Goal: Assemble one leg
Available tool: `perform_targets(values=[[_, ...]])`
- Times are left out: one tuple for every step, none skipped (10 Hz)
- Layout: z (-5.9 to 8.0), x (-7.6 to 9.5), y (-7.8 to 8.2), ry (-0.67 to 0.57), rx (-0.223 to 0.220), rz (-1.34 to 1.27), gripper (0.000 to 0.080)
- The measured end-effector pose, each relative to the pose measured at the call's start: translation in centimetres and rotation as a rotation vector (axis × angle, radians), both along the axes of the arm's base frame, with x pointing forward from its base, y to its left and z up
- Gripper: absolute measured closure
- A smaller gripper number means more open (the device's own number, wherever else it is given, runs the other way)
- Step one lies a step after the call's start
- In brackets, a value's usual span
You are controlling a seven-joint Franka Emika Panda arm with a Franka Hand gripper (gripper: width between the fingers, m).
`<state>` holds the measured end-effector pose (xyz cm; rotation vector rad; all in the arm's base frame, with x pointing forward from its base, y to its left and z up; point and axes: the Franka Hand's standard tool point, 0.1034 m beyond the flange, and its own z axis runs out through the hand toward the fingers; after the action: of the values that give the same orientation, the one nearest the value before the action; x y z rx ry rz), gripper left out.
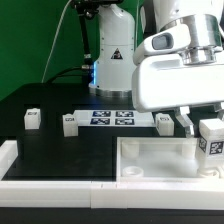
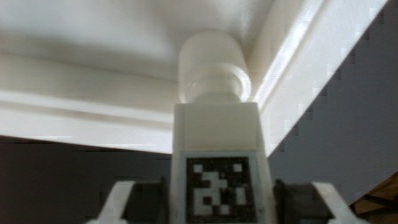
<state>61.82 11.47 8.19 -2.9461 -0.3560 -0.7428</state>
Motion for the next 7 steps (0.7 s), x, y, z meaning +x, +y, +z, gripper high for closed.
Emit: perform_targets(values=[[-0.28,-0.08,0.21,-0.001,0.000,0.003,0.0511],[-0.31,-0.04,0.23,-0.007,0.001,0.002,0.0511],[-0.36,0.05,0.23,-0.018,0.001,0.001,0.0511],[-0.68,-0.05,0.22,-0.015,0.001,0.000,0.0511],[-0.70,0.02,0.25,-0.025,0.002,0.000,0.0511],[-0.70,0.03,0.27,-0.029,0.002,-0.001,0.0511],[-0.70,0.01,0.27,-0.032,0.002,-0.001,0.0511]])
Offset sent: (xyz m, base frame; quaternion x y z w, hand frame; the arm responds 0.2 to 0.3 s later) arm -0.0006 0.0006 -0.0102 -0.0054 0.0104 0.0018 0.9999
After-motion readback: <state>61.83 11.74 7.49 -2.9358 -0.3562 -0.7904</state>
